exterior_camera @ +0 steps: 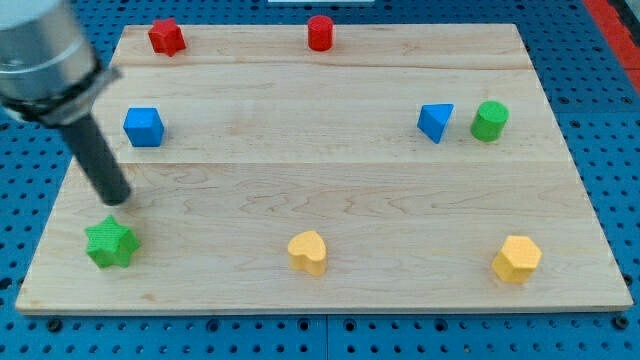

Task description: Slide the blue cube to the center

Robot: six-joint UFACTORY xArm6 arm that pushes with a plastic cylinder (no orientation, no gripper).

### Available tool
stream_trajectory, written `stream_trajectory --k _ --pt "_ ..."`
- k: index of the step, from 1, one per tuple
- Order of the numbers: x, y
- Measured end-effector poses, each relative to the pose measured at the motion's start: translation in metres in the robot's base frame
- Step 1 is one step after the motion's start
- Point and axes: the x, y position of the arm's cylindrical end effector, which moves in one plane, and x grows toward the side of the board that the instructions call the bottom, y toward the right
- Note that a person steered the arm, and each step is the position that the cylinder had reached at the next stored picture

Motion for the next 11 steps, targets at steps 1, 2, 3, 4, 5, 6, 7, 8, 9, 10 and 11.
stream_trajectory --k 1,2,3,4,5,6,7,8,9,10,11 --pt "-0.032 -0.042" --pt "-0.071 -0.041" --pt "-0.076 0.007" --pt "-0.080 0.023" --pt "-0.107 0.015" --pt "-0.109 0.038" --pt "-0.104 0.098" --pt "-0.110 0.131" --pt "-0.121 0.158" --pt "-0.138 0.161" --pt "-0.150 0.179"
